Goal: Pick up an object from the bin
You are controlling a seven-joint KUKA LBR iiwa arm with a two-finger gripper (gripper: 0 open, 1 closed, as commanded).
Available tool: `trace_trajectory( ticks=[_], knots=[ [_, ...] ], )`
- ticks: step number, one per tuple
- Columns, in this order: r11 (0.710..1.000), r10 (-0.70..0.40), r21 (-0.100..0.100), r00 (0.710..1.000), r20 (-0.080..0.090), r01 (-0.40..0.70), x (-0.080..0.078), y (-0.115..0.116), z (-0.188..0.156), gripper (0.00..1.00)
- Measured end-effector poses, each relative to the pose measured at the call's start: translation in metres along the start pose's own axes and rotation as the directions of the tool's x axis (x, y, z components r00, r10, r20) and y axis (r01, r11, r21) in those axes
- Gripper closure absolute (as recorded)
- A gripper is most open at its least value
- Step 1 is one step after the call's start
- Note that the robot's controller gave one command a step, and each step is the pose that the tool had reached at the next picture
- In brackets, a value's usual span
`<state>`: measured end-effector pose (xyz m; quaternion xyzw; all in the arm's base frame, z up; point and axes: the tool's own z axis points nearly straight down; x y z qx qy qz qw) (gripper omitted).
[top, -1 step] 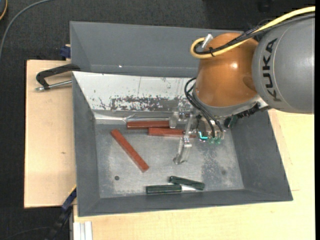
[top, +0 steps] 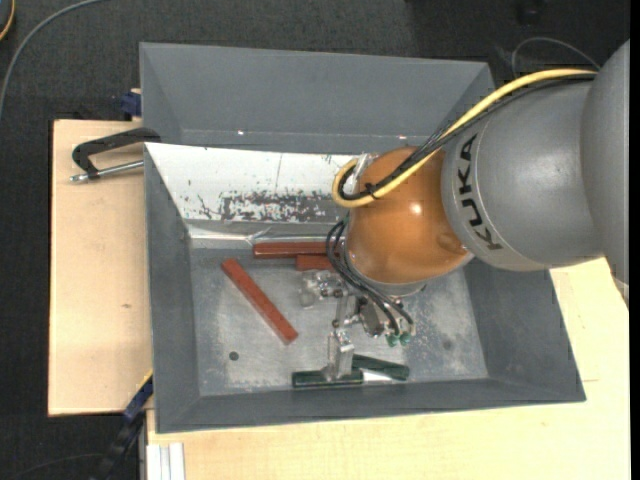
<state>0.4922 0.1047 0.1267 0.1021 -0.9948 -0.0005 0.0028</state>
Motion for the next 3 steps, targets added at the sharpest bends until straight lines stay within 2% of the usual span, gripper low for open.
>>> trace_trajectory(
  ticks=[1, 2, 3],
  knots=[
    [0.97, 0.241, -0.001, 0.97, 0.014, -0.241, -0.029, -0.11, 0.055, 0.0],
    [0.929, 0.37, -0.007, 0.929, 0.015, -0.37, -0.078, -0.067, 0.019, 0.0],
    [0.998, 0.066, -0.001, 0.998, 0.013, -0.066, -0.103, -0.001, 0.052, 0.0]
  ],
)
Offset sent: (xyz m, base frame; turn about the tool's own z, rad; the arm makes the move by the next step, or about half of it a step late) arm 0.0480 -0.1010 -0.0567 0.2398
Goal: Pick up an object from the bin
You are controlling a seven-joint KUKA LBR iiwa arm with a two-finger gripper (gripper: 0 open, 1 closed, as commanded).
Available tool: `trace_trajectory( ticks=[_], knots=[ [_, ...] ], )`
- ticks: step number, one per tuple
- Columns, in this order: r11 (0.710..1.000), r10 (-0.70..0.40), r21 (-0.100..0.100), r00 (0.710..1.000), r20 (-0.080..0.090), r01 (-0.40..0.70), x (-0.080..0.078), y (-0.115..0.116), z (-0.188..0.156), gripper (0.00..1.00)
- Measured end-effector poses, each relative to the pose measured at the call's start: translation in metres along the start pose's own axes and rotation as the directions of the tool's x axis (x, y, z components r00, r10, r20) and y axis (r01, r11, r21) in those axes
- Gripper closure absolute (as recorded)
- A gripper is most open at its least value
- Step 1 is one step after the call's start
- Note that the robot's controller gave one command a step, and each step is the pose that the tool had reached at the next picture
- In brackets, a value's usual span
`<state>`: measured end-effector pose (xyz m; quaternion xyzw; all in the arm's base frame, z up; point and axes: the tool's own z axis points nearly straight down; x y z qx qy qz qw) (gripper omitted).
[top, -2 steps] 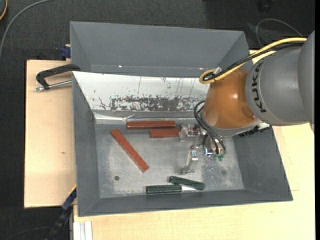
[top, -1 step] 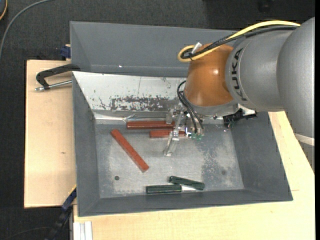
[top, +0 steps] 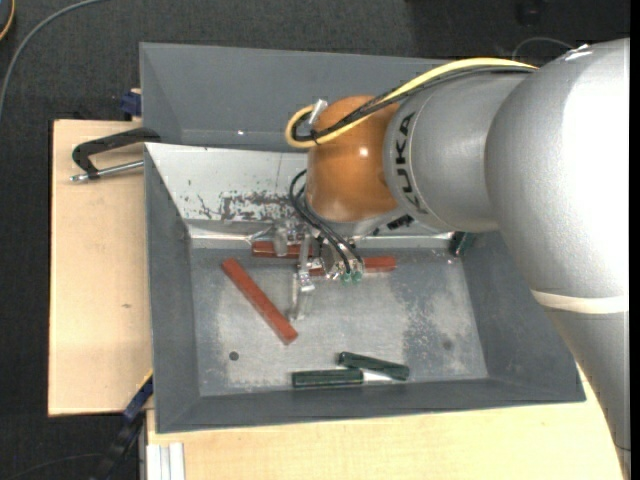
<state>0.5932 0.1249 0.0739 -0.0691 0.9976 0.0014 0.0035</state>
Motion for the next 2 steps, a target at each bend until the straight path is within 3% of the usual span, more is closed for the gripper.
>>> trace_trajectory(
  ticks=[1, 2],
  knots=[
    [0.999, 0.033, 0.002, 0.999, -0.002, -0.033, 0.005, -0.049, 0.002, 0.0],
    [0.994, 0.114, 0.005, 0.994, -0.002, -0.114, 0.02, -0.124, 0.001, 0.0]
  ],
)
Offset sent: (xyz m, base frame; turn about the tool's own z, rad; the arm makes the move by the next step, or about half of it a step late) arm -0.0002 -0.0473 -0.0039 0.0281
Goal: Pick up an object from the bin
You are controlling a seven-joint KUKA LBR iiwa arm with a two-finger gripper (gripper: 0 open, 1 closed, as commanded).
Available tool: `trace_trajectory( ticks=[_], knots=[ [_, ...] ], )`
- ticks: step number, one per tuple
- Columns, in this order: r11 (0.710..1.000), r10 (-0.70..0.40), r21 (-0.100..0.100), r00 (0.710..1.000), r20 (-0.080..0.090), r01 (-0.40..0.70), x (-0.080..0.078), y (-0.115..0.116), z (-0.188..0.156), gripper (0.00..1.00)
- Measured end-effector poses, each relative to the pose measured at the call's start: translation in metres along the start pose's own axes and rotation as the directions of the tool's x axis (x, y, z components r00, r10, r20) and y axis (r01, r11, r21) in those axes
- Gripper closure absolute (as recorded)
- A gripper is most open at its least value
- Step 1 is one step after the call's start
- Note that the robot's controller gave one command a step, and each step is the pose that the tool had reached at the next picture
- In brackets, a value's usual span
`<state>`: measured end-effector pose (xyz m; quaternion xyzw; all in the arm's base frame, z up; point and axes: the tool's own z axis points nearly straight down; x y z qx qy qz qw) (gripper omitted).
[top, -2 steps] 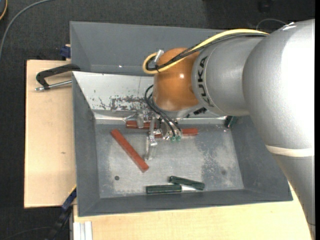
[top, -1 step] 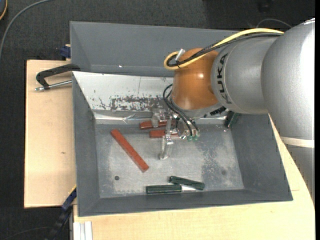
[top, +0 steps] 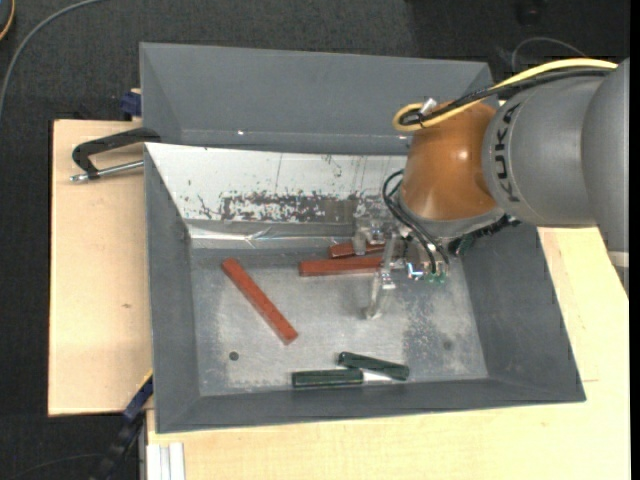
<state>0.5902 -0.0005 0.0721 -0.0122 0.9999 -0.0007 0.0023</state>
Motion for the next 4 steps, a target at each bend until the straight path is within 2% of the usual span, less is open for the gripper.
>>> trace_trajectory(
  ticks=[1, 2, 3, 4],
  knots=[
    [0.984, 0.179, -0.002, 0.984, 0.002, -0.179, -0.005, -0.028, 0.001, 0.0],
    [0.995, -0.104, -0.003, 0.995, 0.004, 0.104, -0.011, 0.057, 0.0, 0.0],
    [0.999, 0.046, -0.002, 0.999, 0.0, -0.046, -0.007, 0.003, 0.0, 0.0],
    [0.999, 0.046, -0.003, 0.999, 0.029, -0.046, -0.014, 0.004, -0.007, 1.0]
  ],
)
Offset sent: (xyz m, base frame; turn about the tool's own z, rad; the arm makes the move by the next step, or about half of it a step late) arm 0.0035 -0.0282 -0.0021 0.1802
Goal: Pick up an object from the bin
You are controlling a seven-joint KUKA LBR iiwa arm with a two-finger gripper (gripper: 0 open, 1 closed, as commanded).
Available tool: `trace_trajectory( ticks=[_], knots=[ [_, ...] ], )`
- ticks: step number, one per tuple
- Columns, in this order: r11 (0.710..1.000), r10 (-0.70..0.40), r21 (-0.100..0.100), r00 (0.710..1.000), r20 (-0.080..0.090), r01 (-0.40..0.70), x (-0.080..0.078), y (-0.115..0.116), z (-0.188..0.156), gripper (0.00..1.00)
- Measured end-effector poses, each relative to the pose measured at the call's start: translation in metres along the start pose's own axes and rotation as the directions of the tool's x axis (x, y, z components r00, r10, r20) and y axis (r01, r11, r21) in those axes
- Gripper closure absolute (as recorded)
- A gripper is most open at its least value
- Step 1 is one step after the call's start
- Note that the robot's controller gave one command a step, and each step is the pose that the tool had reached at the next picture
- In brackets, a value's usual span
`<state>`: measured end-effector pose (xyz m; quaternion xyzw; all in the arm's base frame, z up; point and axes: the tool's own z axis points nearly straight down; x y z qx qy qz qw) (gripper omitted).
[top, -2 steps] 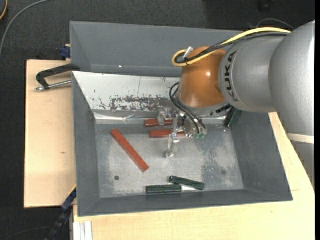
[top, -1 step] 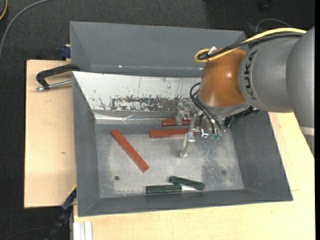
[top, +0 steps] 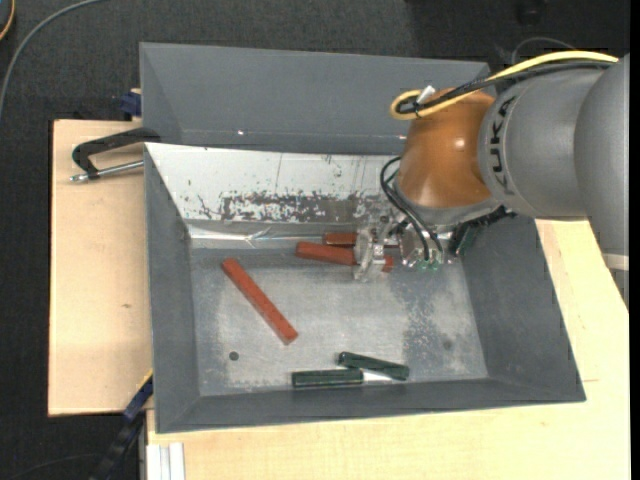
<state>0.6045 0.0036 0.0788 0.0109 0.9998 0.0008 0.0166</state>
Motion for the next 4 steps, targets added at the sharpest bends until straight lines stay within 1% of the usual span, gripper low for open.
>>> trace_trajectory(
  ticks=[1, 2, 3, 4],
  knots=[
    [1.0, -0.002, 0.0, 0.999, -0.032, 0.002, 0.009, 0.0, 0.007, 0.0],
    [0.998, 0.06, 0.002, 0.998, -0.036, -0.06, 0.006, -0.03, 0.009, 0.0],
    [0.998, 0.06, 0.002, 0.998, -0.027, -0.06, 0.004, -0.03, 0.007, 1.0],
    [0.999, 0.05, 0.002, 0.998, -0.027, -0.05, 0.006, -0.011, -0.135, 1.0]
  ],
)
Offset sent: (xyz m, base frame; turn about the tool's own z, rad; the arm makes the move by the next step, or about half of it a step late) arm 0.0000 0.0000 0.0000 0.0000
